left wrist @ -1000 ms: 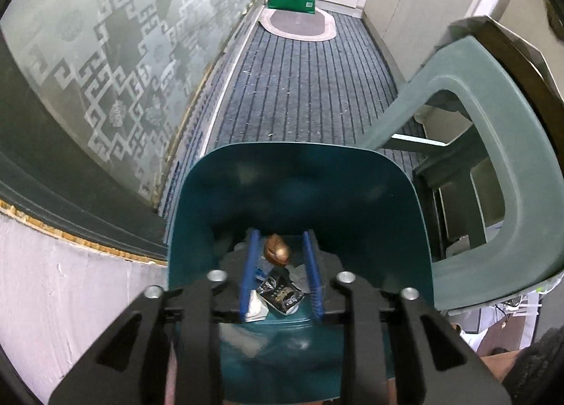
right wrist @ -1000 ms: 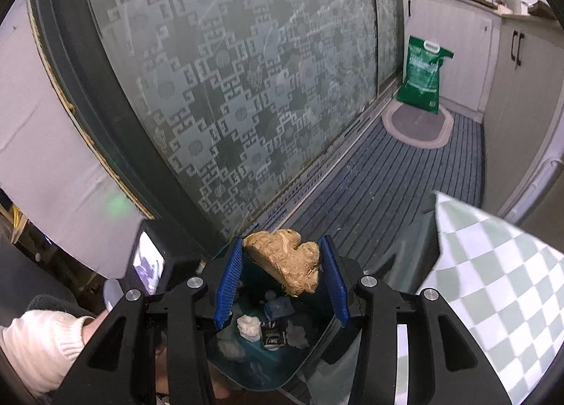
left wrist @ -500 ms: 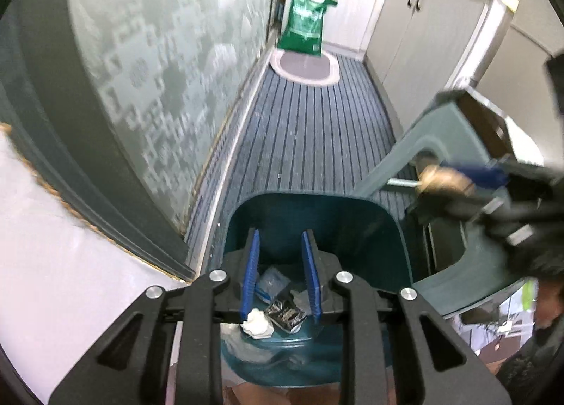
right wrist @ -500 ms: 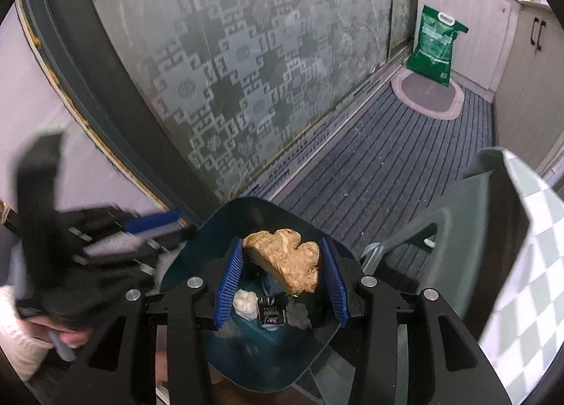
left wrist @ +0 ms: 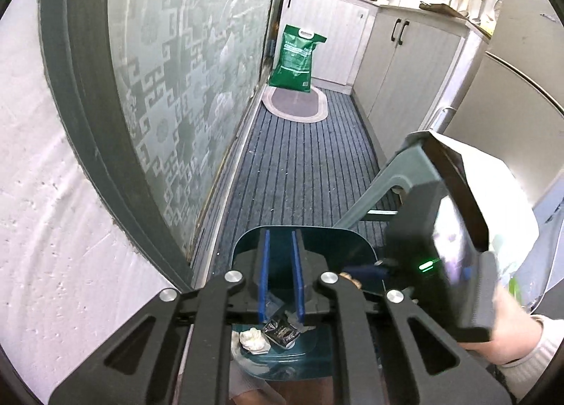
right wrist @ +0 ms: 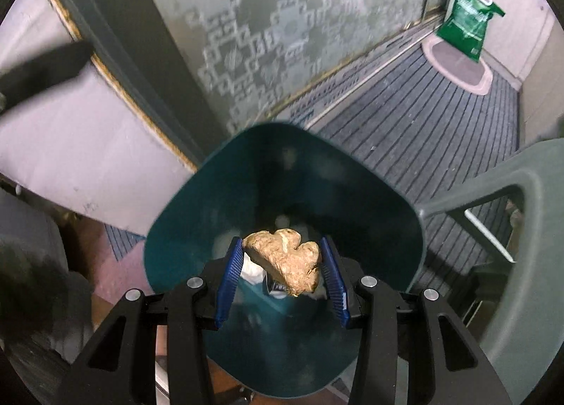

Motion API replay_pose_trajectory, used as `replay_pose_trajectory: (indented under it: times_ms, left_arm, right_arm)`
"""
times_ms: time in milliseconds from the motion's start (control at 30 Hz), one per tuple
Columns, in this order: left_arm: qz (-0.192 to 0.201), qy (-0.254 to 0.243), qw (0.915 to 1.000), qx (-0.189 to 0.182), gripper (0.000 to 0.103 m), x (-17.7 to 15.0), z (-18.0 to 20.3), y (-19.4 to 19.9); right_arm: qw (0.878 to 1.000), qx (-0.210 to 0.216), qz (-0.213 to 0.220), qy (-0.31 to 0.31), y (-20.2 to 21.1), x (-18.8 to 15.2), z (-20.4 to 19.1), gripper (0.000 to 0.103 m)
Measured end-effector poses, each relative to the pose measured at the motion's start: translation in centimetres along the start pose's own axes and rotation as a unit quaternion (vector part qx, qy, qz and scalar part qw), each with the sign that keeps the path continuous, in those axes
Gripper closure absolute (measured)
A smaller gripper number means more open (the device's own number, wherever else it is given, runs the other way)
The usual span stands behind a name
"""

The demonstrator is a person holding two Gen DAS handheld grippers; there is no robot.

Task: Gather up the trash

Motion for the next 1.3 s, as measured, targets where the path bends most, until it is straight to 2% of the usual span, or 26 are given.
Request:
replay_pose_trajectory:
  times_ms: [33, 67, 100, 300, 333, 367, 500, 600, 733, 867, 1000, 1100, 1167, 1200, 1233, 1267, 1300]
  left_arm:
    - [0.002, -0.003, 1.0000, -0.001, 0.090, 0.1, 0.1, 0.2]
    - [0.003, -0.005, 1.0000, -0.001, 0.090, 0.1, 0.0, 0.2]
    - [0.004, -0.006, 1.0000, 0.001, 0.090, 0.2, -0.2, 0.1]
    - [0.002, 0.002, 1.0000, 0.006, 0.090, 0.2, -0.6, 0.3]
    - [0.002, 0.001, 1.0000, 0.007, 0.090, 0.3, -0.5, 0.5]
    - [0.003, 0.000, 1.0000, 0.006, 0.089, 0.3, -0.4, 0.7]
    - [0.007, -0.006, 1.0000, 0.002, 0.089, 0.5, 0.1, 1.6]
    - [0.013, -0.019, 0.9997, 0.008, 0.088, 0.6, 0.5, 2.4]
    - [0.009, -0.028, 0.9996, -0.001, 0.079, 0.5, 1.3, 3.4]
    - [0.017, -0.035, 0.9992, -0.005, 0.078, 0.7, 2.1, 4.8]
    - [0.036, -0.041, 0.9985, -0.005, 0.069, 1.0, 2.5, 6.7]
    - [0.050, -0.043, 0.9978, -0.007, 0.059, 1.0, 3.1, 7.9]
    - [0.056, -0.040, 0.9976, -0.012, 0.054, 0.7, 3.6, 8.4]
    - [0.057, -0.042, 0.9974, -0.012, 0.051, 0.7, 3.8, 8.5]
    - [0.061, -0.045, 0.9971, -0.007, 0.043, 0.5, 4.2, 8.7]
    - [0.065, -0.048, 0.9968, -0.003, 0.040, 0.3, 4.4, 8.9]
    - [0.070, -0.051, 0.9962, 0.000, 0.036, 0.1, 4.6, 9.0]
  right_arm:
    - [1.000, -0.006, -0.010, 0.002, -0.6, -0.3, 0.0, 0.056]
    - [1.000, -0.010, -0.018, 0.004, -0.9, -0.6, 0.1, 0.047]
    - [1.000, -0.015, -0.025, 0.006, -1.2, -0.9, 0.2, 0.045]
    - [0.998, -0.028, -0.048, 0.001, -1.9, -2.0, 1.0, 0.045]
    - [0.998, -0.027, -0.049, 0.000, -2.0, -2.2, 1.0, 0.048]
    - [0.998, -0.026, -0.051, 0.000, -2.0, -2.3, 1.0, 0.056]
    - [0.998, -0.017, -0.055, -0.001, -1.7, -2.7, 0.7, 0.062]
    - [0.999, -0.009, -0.044, -0.003, -0.6, -2.6, 0.2, 0.062]
    - [1.000, -0.007, -0.020, -0.003, 1.9, -2.3, -0.5, 0.062]
    - [1.000, -0.020, 0.018, -0.009, 6.0, -1.8, -0.7, 0.062]
    - [0.997, -0.028, 0.069, -0.015, 10.8, -1.6, -0.8, 0.061]
    - [0.993, -0.039, 0.109, -0.021, 14.5, -1.7, -0.7, 0.046]
    - [0.988, -0.058, 0.140, -0.024, 17.2, -2.0, -0.5, 0.031]
    - [0.985, -0.071, 0.154, -0.025, 18.5, -2.3, -0.3, 0.027]
    - [0.983, -0.081, 0.164, -0.026, 19.3, -2.6, -0.1, 0.020]
    - [0.979, -0.096, 0.178, -0.029, 20.6, -3.1, 0.3, 0.013]
    - [0.977, -0.100, 0.187, -0.031, 21.5, -3.5, 0.5, 0.011]
Point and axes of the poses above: each gripper's, at about its wrist camera, not at the fingertips, and y roughly against the way its jaws point, z to its right, x to its top, the point moved 6 cm from there along -y, roughly the way its jaws point, and after that the axes turned 3 degrees about x, right-handed, at the moved point
